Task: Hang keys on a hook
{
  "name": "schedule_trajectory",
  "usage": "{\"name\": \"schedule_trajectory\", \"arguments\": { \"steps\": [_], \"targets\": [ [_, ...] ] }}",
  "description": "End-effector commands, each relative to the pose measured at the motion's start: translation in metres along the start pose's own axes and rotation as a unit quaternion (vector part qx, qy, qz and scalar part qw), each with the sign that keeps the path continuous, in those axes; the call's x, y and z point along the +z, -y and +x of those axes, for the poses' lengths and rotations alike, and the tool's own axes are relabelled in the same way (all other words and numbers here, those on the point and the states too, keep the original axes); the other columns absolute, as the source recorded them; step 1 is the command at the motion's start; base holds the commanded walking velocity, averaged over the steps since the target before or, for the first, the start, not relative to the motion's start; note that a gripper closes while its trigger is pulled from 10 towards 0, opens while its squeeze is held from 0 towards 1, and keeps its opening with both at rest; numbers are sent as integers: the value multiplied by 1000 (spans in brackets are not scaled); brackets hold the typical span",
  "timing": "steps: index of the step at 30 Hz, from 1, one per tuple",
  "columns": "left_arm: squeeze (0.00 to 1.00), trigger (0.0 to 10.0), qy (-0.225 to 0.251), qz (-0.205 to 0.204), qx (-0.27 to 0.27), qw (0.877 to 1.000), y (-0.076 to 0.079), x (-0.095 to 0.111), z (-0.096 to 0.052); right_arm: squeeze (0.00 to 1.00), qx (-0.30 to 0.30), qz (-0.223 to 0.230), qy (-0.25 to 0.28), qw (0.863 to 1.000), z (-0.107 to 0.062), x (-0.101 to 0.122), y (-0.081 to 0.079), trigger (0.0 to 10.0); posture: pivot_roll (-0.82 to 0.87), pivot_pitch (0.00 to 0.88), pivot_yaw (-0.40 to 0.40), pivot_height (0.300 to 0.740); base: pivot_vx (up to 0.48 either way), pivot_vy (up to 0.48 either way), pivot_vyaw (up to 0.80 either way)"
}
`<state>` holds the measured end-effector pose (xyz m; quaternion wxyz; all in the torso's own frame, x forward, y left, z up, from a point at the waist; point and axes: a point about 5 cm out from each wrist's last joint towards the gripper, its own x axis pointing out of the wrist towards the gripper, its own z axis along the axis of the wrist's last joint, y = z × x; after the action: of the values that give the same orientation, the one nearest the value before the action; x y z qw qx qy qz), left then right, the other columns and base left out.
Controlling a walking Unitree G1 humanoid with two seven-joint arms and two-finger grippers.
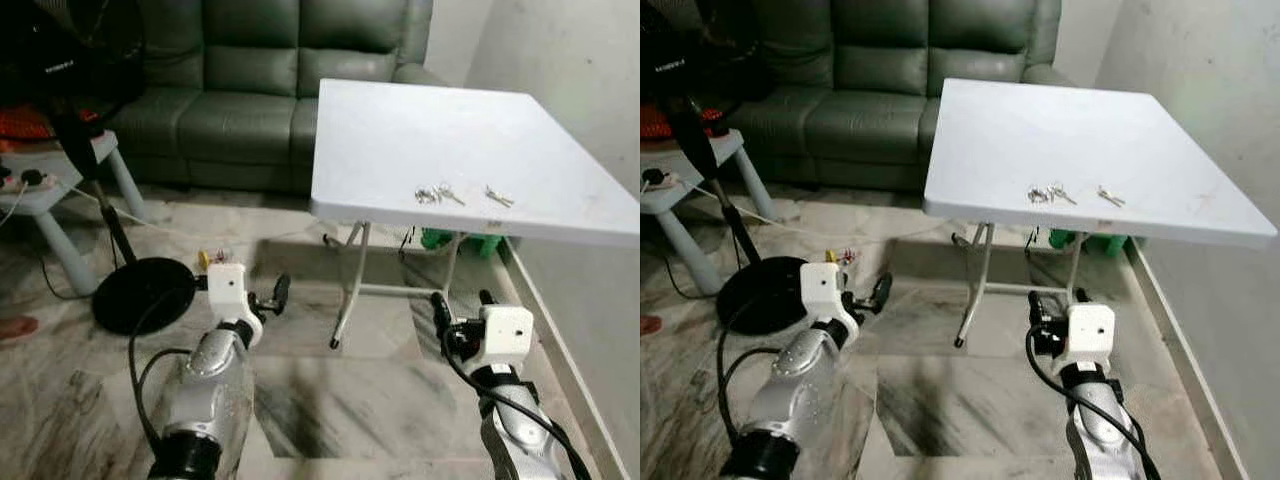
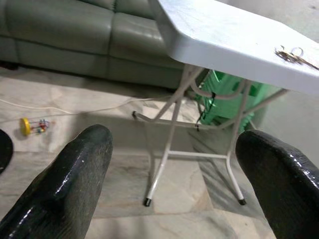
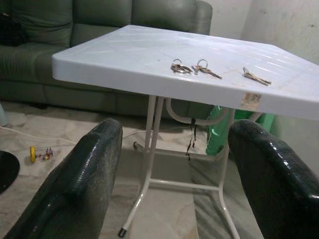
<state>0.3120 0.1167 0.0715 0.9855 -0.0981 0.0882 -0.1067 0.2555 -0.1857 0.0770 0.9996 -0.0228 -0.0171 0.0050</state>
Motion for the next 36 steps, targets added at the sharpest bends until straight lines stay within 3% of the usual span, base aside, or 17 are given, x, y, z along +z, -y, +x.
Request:
{"name": "schedule_trajectory", "arguments": {
  "steps": [1, 13, 36],
  "targets": [
    [0, 10000, -3, 5, -3, 1000, 2, 2, 2, 0, -3, -4, 4, 1000, 0, 2, 4, 10000, 6, 0, -56, 740, 0, 0, 0],
    [0, 10000, 1, 12, -23, 1000, 7, 2, 1, 0, 0, -1, 5, 1000, 2, 3, 2, 10000, 8, 0, -52, 740, 93, 0, 0],
    [0, 10000, 4, 14, -39, 999, 12, 3, 3, 0, 1, -2, 5, 1000, 2, 2, 2, 10000, 5, 0, -50, 740, 409, 0, 0]
  ]
}}
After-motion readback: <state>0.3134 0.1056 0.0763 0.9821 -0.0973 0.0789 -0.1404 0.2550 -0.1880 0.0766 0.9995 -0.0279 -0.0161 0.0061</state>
